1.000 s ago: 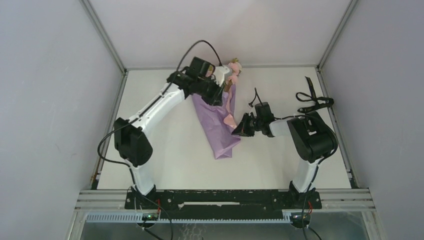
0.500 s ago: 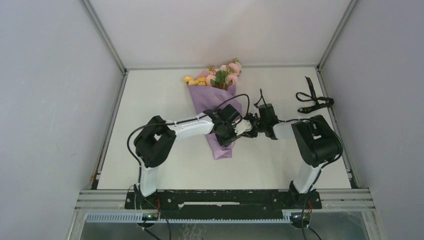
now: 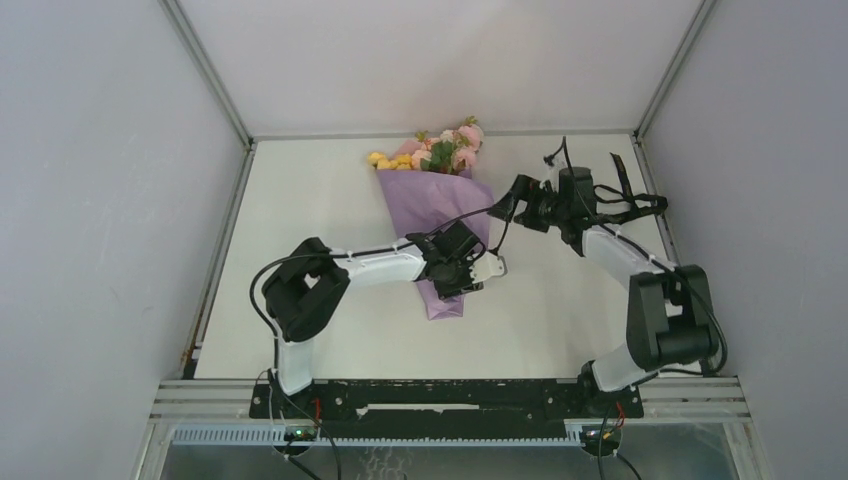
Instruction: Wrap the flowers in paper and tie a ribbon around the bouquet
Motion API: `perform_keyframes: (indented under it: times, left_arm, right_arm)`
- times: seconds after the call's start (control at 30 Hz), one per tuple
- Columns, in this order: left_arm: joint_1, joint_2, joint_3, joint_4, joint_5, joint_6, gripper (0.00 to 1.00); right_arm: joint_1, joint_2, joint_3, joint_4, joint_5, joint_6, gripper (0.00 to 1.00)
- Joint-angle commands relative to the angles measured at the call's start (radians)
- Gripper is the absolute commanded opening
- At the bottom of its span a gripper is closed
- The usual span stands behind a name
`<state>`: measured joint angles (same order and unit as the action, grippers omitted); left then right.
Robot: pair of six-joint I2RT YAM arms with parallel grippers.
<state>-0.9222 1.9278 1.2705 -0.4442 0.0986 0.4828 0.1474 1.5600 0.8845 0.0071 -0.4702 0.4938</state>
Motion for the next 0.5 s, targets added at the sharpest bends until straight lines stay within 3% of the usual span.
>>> perform_keyframes:
  times: [0.0,0.2,0.27,0.37,0.47]
  left_arm:
    - [-0.024,0.035,-0.022,-0.103,-0.025,0.039,0.51]
    - [-0.035,0.043,-0.005,-0.138,-0.053,0.07,0.52]
    - [-0.039,0.042,-0.004,-0.147,-0.058,0.083,0.53]
    - [-0.044,0.043,-0.001,-0.154,-0.067,0.101,0.53]
    - [-0.05,0.043,0.001,-0.161,-0.076,0.12,0.54]
  right_arm:
    - [0.035,-0.116,0.059,0.019,-0.154,-0.14,1.0]
    - [0.043,-0.08,0.059,0.183,-0.39,-0.003,0.96]
    - [0.052,-0.063,0.059,0.229,-0.41,0.02,0.86]
    - [0.079,-0.002,0.084,0.247,-0.398,0.023,0.55]
    - [0.099,0.115,0.134,0.232,-0.363,0.014,0.44]
